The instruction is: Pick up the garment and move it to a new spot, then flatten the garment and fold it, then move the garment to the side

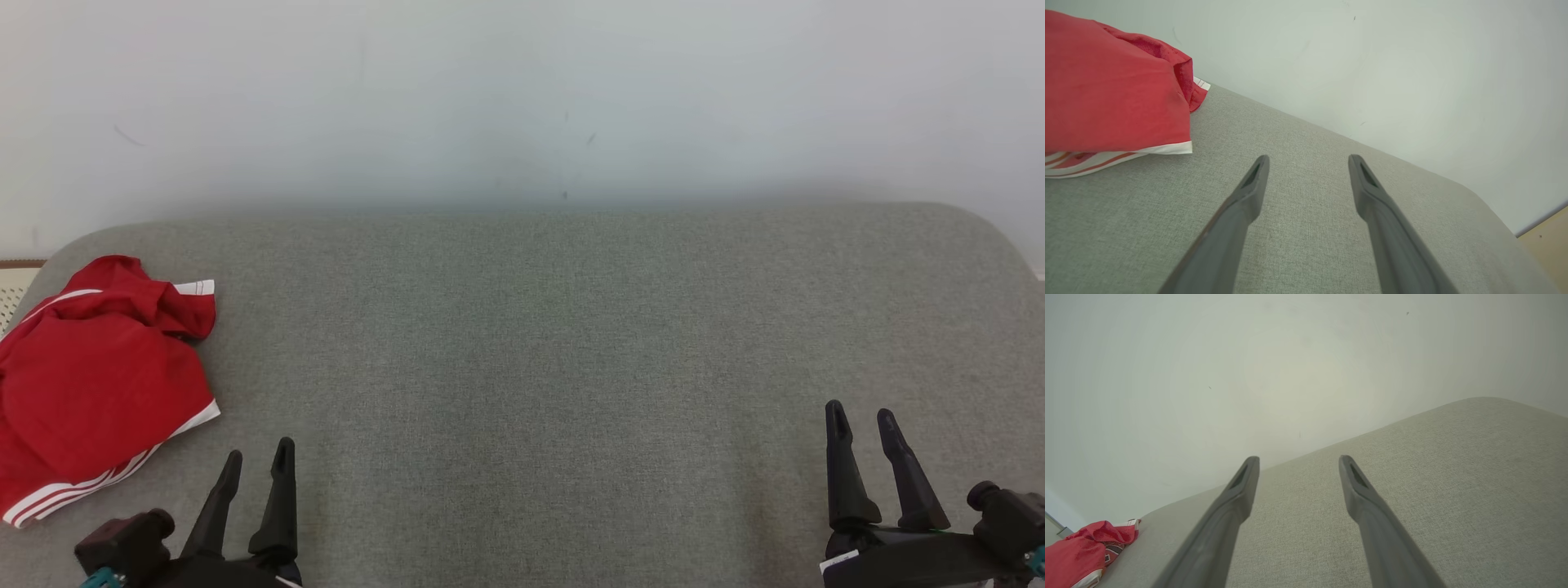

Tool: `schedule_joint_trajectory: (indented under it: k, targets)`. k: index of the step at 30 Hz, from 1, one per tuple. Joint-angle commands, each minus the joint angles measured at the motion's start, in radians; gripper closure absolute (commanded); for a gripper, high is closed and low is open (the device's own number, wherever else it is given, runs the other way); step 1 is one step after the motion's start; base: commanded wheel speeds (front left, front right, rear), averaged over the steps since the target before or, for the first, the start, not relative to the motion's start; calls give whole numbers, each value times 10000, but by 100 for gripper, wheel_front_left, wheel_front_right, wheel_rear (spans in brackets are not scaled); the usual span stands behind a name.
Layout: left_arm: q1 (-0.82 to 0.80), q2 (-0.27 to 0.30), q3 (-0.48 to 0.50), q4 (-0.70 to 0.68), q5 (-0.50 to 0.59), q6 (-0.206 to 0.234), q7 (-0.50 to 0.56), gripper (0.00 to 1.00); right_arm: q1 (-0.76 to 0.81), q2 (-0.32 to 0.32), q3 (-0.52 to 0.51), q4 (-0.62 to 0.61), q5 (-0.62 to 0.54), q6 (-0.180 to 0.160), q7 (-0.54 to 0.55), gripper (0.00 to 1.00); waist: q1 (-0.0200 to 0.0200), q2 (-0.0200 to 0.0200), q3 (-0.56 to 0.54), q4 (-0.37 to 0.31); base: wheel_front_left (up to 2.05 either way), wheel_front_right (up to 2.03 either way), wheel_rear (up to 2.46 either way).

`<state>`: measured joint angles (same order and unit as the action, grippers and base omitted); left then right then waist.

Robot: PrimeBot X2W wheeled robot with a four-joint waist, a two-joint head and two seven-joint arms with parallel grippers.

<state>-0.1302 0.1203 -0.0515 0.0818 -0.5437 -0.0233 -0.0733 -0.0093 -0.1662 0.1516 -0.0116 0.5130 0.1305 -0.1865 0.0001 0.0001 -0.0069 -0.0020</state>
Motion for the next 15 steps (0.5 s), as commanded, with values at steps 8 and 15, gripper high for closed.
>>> schedule_joint_trajectory:
  k: [8, 15]
  targets:
    - [-316, 209, -377, 189, 1120, 353, -400, 0, -191, 123, -80, 457, -1171, 2, -184, 0, -1, -1, -53, 14, 0, 0, 0]
    - [-384, 302, -655, 338, 1785, 528, -646, 0, -271, 219, -138, 839, -1974, 2, -278, 0, -1, -1, -80, -10, 0, 0, 0]
